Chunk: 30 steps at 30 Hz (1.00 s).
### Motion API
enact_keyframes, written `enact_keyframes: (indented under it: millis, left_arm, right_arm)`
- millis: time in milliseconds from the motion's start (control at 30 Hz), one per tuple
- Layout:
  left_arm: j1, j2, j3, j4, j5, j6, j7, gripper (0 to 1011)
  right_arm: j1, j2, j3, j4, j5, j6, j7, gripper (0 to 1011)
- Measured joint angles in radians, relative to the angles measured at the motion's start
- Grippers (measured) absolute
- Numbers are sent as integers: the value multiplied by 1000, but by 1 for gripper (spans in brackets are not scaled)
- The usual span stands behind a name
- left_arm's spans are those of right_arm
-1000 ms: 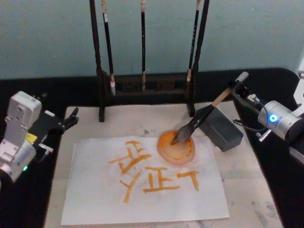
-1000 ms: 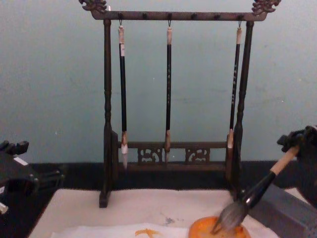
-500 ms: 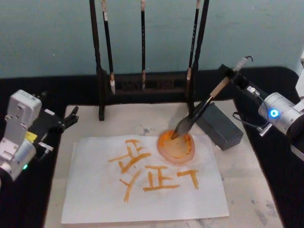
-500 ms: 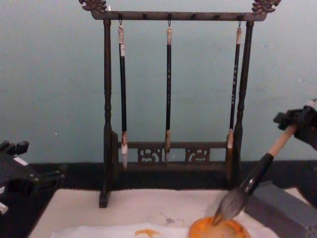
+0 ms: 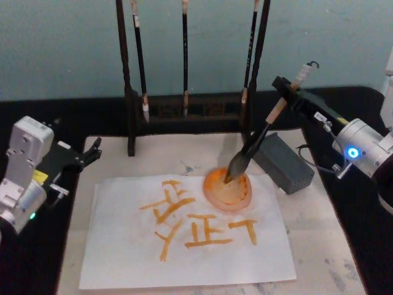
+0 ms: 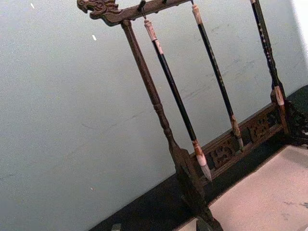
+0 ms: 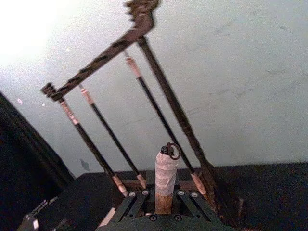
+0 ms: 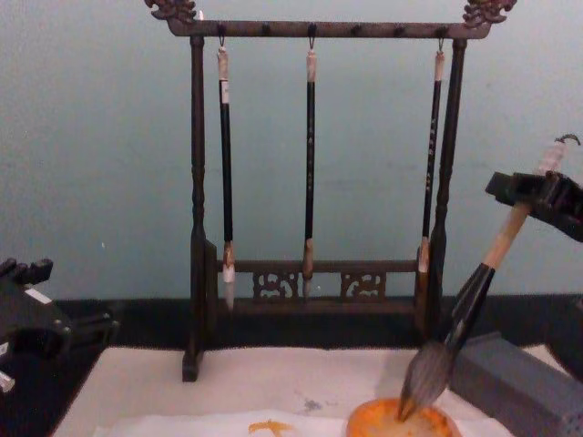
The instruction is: Pick up the brush from the inkstone, write on the paper, then place the brush back to its original position.
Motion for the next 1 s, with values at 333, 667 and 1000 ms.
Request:
enact_keyframes:
  millis: [333, 667, 1000]
  left_arm:
    - [0, 0, 0, 0, 0, 0, 0, 1010]
    - [0, 0, 0, 0, 0, 0, 0, 1010]
    - [0, 0, 0, 0, 0, 0, 0, 1010]
  right_arm:
    - [-21, 20, -38, -38, -157, -119, 52, 168]
    - [-45, 32, -44, -72, -255, -221, 119, 168]
    - [-83, 62, -27, -125, -289, -263, 186, 168]
